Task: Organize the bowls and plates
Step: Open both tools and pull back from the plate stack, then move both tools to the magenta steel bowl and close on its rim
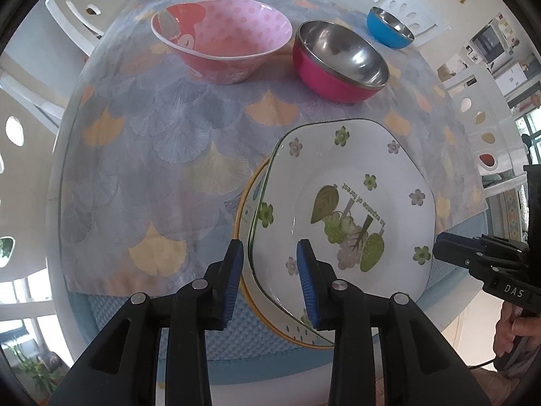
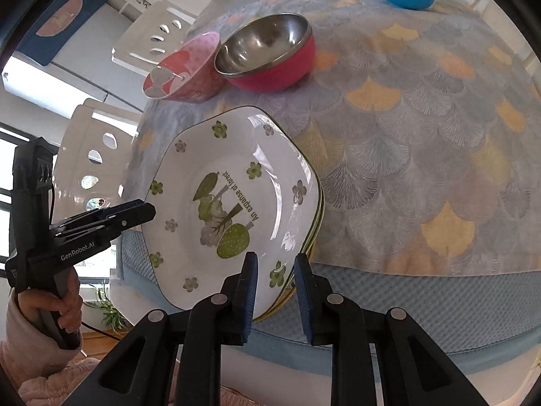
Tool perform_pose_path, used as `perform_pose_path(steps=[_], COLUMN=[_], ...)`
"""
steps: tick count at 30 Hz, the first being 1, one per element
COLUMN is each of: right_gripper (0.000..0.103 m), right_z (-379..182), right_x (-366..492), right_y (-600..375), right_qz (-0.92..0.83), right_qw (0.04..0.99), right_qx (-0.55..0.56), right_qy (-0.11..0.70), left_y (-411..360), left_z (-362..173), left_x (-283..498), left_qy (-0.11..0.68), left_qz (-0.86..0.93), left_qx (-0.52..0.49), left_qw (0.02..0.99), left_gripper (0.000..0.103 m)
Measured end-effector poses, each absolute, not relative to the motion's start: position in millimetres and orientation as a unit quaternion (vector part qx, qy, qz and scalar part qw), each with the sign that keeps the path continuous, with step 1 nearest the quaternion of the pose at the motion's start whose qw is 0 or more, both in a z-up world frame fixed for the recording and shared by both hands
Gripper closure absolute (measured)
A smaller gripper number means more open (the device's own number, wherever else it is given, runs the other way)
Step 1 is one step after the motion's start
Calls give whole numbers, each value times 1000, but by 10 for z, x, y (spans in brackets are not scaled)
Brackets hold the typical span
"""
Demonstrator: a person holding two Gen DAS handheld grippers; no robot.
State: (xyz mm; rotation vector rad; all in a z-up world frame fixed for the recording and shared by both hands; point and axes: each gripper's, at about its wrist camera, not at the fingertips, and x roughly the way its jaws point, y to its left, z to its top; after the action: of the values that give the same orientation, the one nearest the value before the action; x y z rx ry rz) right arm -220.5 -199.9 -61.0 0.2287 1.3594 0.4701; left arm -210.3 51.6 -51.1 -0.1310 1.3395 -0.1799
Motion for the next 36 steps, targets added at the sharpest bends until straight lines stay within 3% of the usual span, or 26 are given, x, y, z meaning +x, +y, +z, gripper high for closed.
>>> perform_pose_path(steps=[6,9,11,13,27,29,31,32,33,36], right_gripper=[80,73,57,52,51,51,46,37,34,34], right_z=[-658,-664,-652,-633,-548,-392,-234,-192,-177,-221], right_x=[-2178,-2158,-2146,-2133,-1940,-1889,-1823,-1770,-1709,-1517], right_y=[-1983,-1992,-1992,-1987,-1860,-1925,-2011,-2055,-2089,-2172], right_qz=[194,184,176,168,132,126,126,126,127,130], right_qw=[742,743,747,751,746,747,760,765,767,766], right_qx=[116,126,130,133,144,145,151,156,157,149], right_qy=[631,630,628,625,637,636,619,612,609,612], left_y=[563,623,675,715,851,859,803,741,696,580], left_z=[-524,-535,-537,-538,-412,-267,-138,-103,-112,-185], left_x=[-2044,-2001,-1970,-1945,-1645,-1533,-1450,-1398,-1350,-1247], left_qy=[623,623,624,623,639,633,606,593,592,609], left_qz=[-88,-90,-93,-95,-116,-110,-136,-139,-129,-105], left_qx=[-57,-57,-61,-63,-79,-115,-138,-126,-112,-98], left_qw=[775,775,774,774,756,757,771,783,788,780], left_gripper=[71,71,71,71,69,64,42,40,40,40])
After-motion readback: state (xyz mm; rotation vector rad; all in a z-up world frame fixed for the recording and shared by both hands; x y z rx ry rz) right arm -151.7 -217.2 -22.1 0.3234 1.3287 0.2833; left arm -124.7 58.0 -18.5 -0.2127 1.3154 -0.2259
